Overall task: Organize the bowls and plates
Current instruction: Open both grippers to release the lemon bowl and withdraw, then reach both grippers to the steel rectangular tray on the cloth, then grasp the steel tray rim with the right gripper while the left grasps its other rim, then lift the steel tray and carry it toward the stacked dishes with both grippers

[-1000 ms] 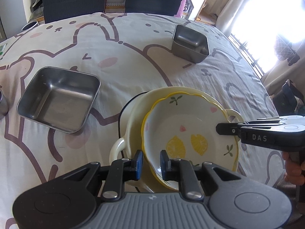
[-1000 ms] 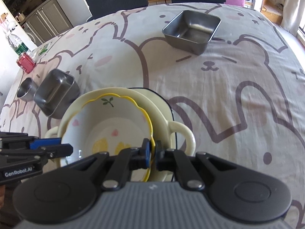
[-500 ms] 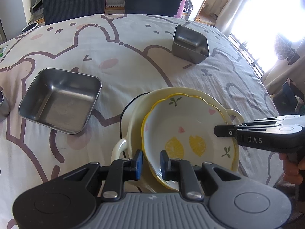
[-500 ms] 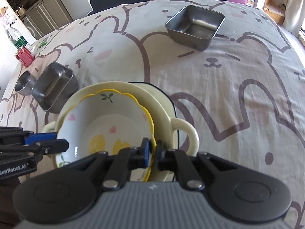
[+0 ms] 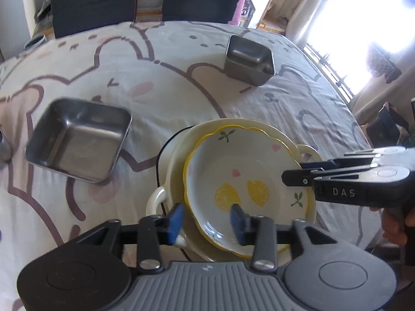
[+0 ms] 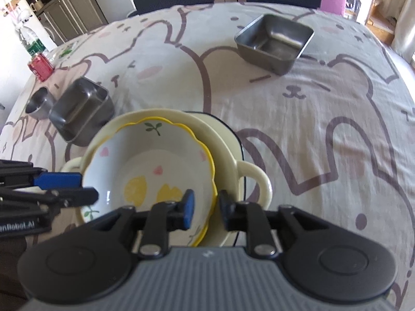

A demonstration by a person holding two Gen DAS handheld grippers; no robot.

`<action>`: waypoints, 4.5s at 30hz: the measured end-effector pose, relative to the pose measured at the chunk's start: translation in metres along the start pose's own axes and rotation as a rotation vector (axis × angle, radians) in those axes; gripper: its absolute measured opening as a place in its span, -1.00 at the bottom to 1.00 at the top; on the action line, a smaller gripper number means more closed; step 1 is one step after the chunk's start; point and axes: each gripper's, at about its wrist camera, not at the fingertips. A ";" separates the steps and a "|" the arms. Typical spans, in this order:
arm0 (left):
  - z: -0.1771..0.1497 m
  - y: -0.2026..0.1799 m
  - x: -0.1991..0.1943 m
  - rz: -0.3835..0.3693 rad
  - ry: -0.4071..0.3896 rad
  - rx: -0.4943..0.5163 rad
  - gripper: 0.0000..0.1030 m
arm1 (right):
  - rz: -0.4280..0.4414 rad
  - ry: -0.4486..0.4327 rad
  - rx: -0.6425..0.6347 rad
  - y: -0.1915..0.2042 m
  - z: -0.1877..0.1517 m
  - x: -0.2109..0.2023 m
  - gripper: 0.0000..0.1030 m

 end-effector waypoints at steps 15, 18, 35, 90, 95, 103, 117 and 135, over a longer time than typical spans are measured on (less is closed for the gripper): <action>-0.011 0.001 -0.030 -0.010 -0.067 0.016 0.32 | -0.013 -0.105 -0.013 0.004 -0.014 -0.040 0.22; -0.012 0.002 -0.040 -0.012 -0.102 0.008 0.60 | -0.012 -0.140 -0.022 0.007 -0.018 -0.052 0.47; -0.007 0.070 -0.094 0.036 -0.329 -0.213 1.00 | -0.047 -0.383 -0.022 0.027 -0.003 -0.077 0.99; 0.070 0.191 0.041 0.238 -0.038 -0.099 -0.84 | 0.113 0.020 0.180 0.139 0.085 0.096 -0.75; 0.069 0.188 0.030 0.233 -0.061 -0.097 -0.88 | 0.116 -0.026 0.190 0.137 0.086 0.091 -0.80; 0.045 0.185 -0.017 0.236 -0.102 -0.113 -0.88 | 0.136 -0.113 0.163 0.142 0.087 0.067 -0.87; -0.025 0.216 -0.055 0.291 -0.031 -0.214 -0.88 | 0.189 -0.046 -0.042 0.214 0.051 0.059 -0.89; -0.044 0.231 -0.035 0.301 0.044 -0.190 -0.88 | 0.149 0.042 -0.085 0.237 0.031 0.079 -0.87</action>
Point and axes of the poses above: each gripper's, at about its wrist camera, not at the fingertips, and x roughly the way its jaws point, y to its left, z to its top, and after that the axes turned 5 degrees about z, right-handed
